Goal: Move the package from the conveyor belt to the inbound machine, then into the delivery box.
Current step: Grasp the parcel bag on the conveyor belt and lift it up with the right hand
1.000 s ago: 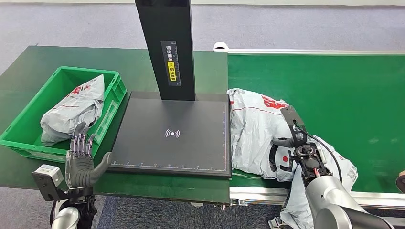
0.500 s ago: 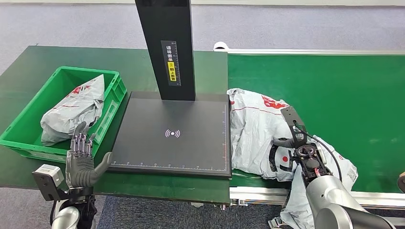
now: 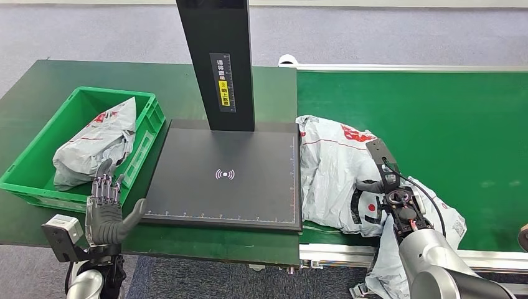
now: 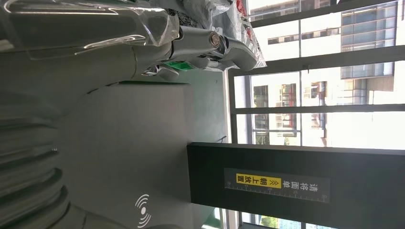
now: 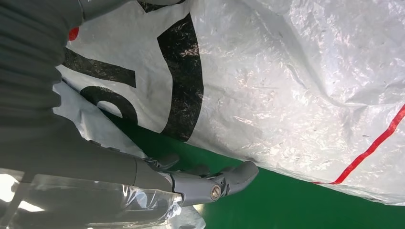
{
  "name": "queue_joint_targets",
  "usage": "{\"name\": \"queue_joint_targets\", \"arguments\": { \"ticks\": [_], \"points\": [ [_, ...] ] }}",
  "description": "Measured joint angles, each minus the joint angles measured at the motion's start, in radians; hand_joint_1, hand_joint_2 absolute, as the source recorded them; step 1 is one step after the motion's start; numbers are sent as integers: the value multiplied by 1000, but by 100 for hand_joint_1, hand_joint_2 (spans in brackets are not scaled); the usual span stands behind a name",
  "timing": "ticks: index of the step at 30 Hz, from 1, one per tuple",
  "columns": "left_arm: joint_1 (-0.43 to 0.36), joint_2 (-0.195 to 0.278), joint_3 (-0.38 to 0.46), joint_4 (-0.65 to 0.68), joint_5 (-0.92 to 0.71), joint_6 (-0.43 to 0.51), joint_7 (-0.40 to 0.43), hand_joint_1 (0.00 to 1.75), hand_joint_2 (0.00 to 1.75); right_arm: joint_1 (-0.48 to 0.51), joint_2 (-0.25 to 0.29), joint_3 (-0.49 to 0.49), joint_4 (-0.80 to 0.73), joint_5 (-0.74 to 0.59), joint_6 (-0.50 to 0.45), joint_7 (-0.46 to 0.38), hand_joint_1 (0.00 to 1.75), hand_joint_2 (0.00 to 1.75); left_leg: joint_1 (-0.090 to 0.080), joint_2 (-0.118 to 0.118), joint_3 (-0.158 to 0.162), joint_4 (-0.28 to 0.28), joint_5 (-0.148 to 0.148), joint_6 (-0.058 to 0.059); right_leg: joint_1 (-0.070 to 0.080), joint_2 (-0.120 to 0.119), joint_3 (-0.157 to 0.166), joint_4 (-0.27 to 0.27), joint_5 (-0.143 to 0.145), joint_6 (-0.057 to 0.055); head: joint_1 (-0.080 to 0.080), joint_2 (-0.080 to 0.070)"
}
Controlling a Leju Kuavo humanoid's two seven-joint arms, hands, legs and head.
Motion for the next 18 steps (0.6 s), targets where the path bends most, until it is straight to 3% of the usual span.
{"name": "queue_joint_targets", "arguments": {
  "ticks": [2, 6, 8, 18],
  "points": [
    [0, 0, 0, 0, -4, 1, -3, 0, 175, 0, 0, -1, 0, -20, 21, 0, 175, 175, 0, 0, 0, 0, 0, 0, 0, 0, 0, 0, 0, 0, 0, 0],
    [-7, 3, -7, 8, -25, 12, -25, 0, 175, 3, -22, -58, 7, -178, 259, -29, 175, 175, 0, -1, 0, 0, 0, 0, 0, 0, 0, 0, 0, 0, 0, 0],
    [-11, 5, -10, 15, -28, 15, -31, 0, 175, 7, -35, -91, 11, -200, 315, -44, 175, 175, 0, 0, 0, 0, 0, 0, 0, -1, 0, 0, 0, 0, 0, 0],
    [-20, 11, -25, 37, -29, 16, -37, 0, 175, 15, -53, -148, 25, -212, 334, -53, 175, 175, 0, -1, 0, 0, 0, 0, 0, -1, -1, 0, 0, 0, 0, 0]
  ]
}}
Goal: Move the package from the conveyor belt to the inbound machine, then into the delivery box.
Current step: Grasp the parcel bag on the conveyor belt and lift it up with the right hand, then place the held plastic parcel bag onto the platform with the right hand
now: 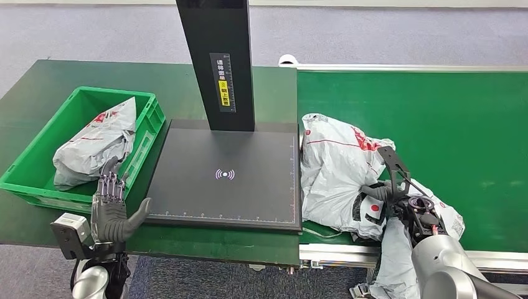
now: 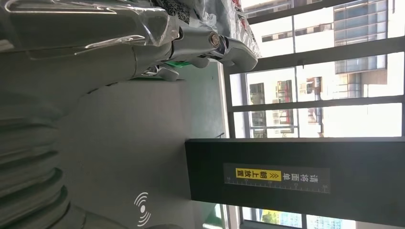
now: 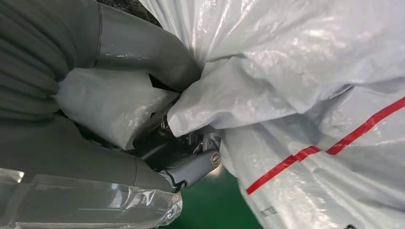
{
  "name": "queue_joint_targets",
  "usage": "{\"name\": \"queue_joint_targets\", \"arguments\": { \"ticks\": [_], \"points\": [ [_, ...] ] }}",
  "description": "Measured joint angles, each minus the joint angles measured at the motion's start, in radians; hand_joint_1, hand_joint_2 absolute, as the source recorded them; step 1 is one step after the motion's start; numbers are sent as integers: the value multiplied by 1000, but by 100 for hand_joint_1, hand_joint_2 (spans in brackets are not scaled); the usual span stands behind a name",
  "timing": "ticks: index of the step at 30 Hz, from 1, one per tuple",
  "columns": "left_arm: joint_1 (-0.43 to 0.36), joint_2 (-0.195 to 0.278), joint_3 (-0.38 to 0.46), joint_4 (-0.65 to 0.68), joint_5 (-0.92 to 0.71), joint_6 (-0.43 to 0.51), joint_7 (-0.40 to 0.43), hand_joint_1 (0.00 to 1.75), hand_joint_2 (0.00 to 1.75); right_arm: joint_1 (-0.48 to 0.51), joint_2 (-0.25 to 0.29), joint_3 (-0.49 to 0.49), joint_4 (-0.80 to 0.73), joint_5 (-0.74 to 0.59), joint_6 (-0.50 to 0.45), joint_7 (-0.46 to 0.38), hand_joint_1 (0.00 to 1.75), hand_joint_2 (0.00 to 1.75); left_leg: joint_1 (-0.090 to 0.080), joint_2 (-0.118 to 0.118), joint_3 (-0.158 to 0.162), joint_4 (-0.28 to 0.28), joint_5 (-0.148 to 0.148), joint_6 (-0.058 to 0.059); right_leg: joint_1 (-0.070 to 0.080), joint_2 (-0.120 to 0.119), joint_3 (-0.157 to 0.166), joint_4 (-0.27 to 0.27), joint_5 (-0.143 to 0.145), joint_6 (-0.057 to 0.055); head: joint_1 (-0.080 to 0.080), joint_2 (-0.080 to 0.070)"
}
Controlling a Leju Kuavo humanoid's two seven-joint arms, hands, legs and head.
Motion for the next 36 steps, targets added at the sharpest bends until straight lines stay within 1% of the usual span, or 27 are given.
{"name": "queue_joint_targets", "arguments": {
  "ticks": [6, 8, 10, 14, 15, 17, 20, 23, 25, 30, 34, 36],
  "points": [
    [-2, 2, -1, 4, 0, 4, 0, 0, 175, 4, -2, -10, 5, -3, -7, -13, 175, 175, 0, 0, 0, 0, 0, 0, 0, 0, 0, 0, 0, 0, 0, 0],
    [-1, 2, -1, 4, 0, 10, 0, 0, 175, 4, -1, -11, 5, 7, -21, -33, 175, 175, 0, 0, 0, 0, 0, 0, 0, 0, 0, 0, 0, 0, 0, 0],
    [3, 2, -1, 1, 0, 21, 0, 0, 175, 3, 1, -10, 4, 32, -51, -90, 175, 175, 0, 0, -1, 0, 0, 0, 0, 0, 0, 0, 0, 0, 0, 0],
    [34, 2, 2, -36, 0, 45, 7, 0, 175, 0, 22, 28, -47, 94, -142, -274, 175, 175, 0, 1, -1, 0, 0, 0, 0, 0, 0, 0, 0, 0, 0, 0],
    [46, 2, 2, -51, 0, 48, 9, 0, 175, 2, 32, 45, -84, 99, -172, -306, 175, 175, 0, 1, -1, 0, 0, 0, 0, 0, 0, 0, 0, 0, 0, 0],
    [69, -1, 5, -83, -1, 53, 14, 0, 175, 21, 54, 89, -200, 90, -238, -331, 175, 175, 0, 1, -1, 0, 0, 0, 0, 0, -1, 0, 0, 0, 0, 0],
    [105, -8, 10, -126, -7, 60, 15, 0, 175, 90, 82, 173, -449, 55, -329, -309, 175, 175, 0, 0, -2, 0, 0, 0, 0, -1, -2, 0, 0, 0, 0, 0],
    [126, -14, 16, -152, -10, 63, 13, 0, 175, 153, 97, 246, -655, 32, -371, -287, 175, 175, 0, 1, -3, 0, 0, 0, 0, 0, -2, 0, 0, 0, 0, 0],
    [130, -17, 17, -160, -11, 65, 12, 0, 175, 173, 99, 273, -727, 24, -380, -287, 175, 175, 0, 1, -3, -1, 0, 0, 0, 0, -2, 0, 0, 0, 0, 0],
    [133, -18, 18, -165, -11, 66, 11, 0, 175, 186, 101, 287, -764, 19, -394, -298, 175, 175, 0, 0, -3, -1, 0, 0, 0, 0, -2, 0, 0, 0, 0, 0],
    [142, -29, 29, -190, -17, 72, 0, 0, 175, 298, 128, 360, -992, -39, -445, -352, 175, 175, 0, 0, -3, 0, 0, 0, 0, -1, -2, 0, 0, 0, 0, 0],
    [143, -32, 33, -194, -18, 72, -1, 0, 175, 324, 135, 377, -1031, -41, -449, -350, 175, 175, 0, 0, -3, -1, 0, 0, 0, -1, -2, 0, 0, 0, 0, 0]
  ]
}}
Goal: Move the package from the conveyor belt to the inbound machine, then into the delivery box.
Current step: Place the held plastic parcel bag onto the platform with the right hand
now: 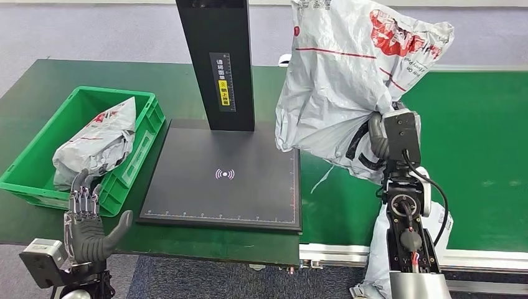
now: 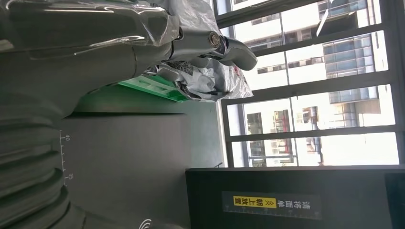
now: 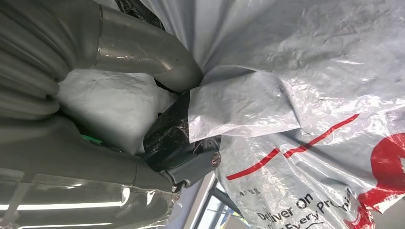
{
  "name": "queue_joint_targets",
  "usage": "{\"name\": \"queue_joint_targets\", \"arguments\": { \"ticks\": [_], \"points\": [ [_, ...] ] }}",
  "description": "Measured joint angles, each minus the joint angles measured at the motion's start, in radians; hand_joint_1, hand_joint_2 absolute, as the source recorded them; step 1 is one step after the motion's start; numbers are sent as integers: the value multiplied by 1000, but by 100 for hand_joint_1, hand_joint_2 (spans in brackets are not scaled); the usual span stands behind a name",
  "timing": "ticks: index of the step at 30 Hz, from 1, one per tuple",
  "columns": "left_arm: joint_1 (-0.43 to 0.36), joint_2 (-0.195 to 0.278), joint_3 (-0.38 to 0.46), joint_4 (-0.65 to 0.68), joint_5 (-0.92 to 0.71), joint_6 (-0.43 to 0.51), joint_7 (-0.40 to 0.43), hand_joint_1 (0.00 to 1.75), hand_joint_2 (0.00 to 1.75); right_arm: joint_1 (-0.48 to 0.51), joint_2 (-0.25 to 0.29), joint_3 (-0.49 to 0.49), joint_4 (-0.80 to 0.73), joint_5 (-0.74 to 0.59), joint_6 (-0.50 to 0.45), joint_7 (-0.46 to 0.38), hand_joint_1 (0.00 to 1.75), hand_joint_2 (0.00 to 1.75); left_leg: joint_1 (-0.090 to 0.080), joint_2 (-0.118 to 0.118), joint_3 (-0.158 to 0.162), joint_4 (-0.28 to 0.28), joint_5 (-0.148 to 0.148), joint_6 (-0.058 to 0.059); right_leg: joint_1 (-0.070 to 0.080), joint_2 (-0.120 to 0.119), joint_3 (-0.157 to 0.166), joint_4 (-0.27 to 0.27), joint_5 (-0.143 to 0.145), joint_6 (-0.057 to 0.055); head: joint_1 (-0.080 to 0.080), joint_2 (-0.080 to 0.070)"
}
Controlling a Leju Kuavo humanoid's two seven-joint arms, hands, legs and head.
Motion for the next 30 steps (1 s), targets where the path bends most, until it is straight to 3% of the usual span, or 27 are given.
{"name": "queue_joint_targets", "arguments": {
  "ticks": [11, 15, 24, 30],
  "points": [
    [1, -5, 8, -2, 0, -1, 0, 0, 175, 24, 5, 24, -57, -8, 2, 6, 175, 175, 0, 0, 0, 0, 0, 0, 0, 0, 0, 0, 0, 0, 0, 0],
    [-14, -6, 11, 3, 4, -15, 6, 0, 175, 24, 16, 50, -11, -76, 110, 31, 175, 175, 0, 1, 0, 0, 0, 0, 0, 0, 0, 0, 0, 0, 0, 0],
    [-63, -6, 1, 25, 0, -11, 32, 0, 175, 10, 175, 232, 374, -181, 283, -33, 175, 175, 2, 0, 0, -1, 1, -1, 2, 0, 0, 1, 0, -1, 0, 0],
    [-53, -14, 3, 27, -3, -13, 34, 0, 175, 1, 230, 321, 503, -213, 330, -50, 175, 175, 2, 0, -1, -1, 1, -1, 2, 0, 0, 0, -1, -1, 1, 0]
  ]
}}
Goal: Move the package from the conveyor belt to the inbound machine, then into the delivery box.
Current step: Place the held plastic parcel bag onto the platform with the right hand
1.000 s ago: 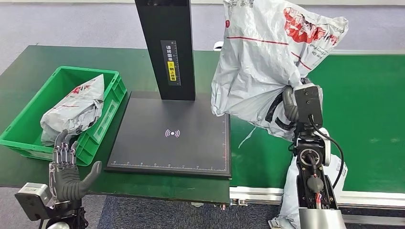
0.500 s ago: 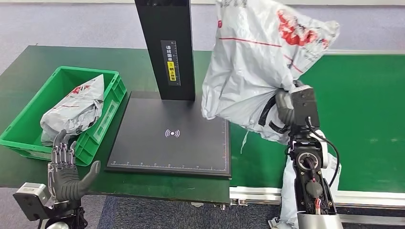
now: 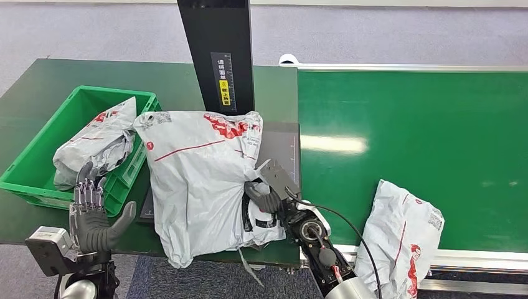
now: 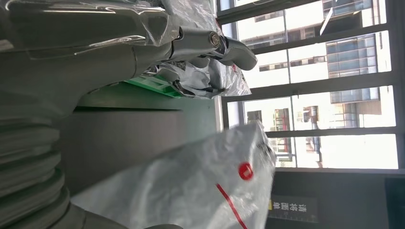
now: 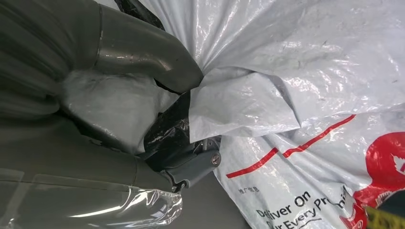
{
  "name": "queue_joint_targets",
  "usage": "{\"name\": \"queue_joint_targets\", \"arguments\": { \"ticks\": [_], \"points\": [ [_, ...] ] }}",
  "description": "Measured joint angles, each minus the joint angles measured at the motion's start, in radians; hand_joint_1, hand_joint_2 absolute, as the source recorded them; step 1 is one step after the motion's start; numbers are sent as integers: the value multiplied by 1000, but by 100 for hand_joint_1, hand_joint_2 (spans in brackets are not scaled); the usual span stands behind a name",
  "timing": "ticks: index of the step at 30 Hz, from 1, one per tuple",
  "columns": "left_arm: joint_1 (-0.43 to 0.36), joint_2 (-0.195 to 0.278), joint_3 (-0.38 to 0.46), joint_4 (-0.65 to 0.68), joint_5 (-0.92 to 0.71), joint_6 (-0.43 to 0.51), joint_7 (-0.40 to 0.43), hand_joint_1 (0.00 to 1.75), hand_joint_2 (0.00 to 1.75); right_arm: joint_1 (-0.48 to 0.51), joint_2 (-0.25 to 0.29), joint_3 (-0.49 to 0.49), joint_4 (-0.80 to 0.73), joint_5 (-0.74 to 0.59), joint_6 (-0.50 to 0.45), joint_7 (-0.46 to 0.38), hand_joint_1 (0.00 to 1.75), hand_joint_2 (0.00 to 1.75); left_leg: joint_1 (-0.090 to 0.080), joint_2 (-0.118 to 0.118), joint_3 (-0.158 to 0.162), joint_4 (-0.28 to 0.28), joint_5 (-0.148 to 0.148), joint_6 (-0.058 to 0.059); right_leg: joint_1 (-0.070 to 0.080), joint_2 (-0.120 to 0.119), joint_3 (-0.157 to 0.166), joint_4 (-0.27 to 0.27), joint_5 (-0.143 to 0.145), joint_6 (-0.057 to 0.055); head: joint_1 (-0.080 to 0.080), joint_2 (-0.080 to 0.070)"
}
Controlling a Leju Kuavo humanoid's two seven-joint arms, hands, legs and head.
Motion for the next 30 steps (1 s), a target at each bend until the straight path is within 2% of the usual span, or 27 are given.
{"name": "queue_joint_targets", "arguments": {
  "ticks": [6, 10, 18, 23, 30],
  "points": [
    [5, -4, 6, 0, -1, -4, 0, 0, 175, -13, 13, 33, 51, -18, 19, 0, 175, 175, 0, 0, 0, 0, 0, 0, 0, 0, 0, 0, 0, 0, 0, 0],
    [2, -4, 10, 0, -1, -9, 0, 0, 175, -33, 18, 47, 78, -27, 14, 3, 0, 175, 0, 0, 1, 0, 0, 0, 0, 0, 0, 0, 0, 0, 0, 0],
    [1, -4, 15, 0, -2, -11, 5, 0, 175, -51, 21, 61, 97, -1, -159, 33, 0, 175, 0, 0, 1, 0, 0, 0, 0, 0, 0, 0, 0, 0, 0, 0],
    [3, -5, 20, 0, -2, -12, 9, 0, 175, -31, 11, 41, 39, 15, -306, 33, 0, 175, 0, 1, 1, 0, 0, 0, 0, 0, 0, 0, 0, 0, 0, 0],
    [9, -8, 22, 0, -8, -15, 11, 0, 175, 6, -2, 10, -38, 5, -366, 6, 0, 175, 0, 0, 1, 0, 0, 0, 0, 0, 0, 0, 0, 0, 0, 0]
  ]
}}
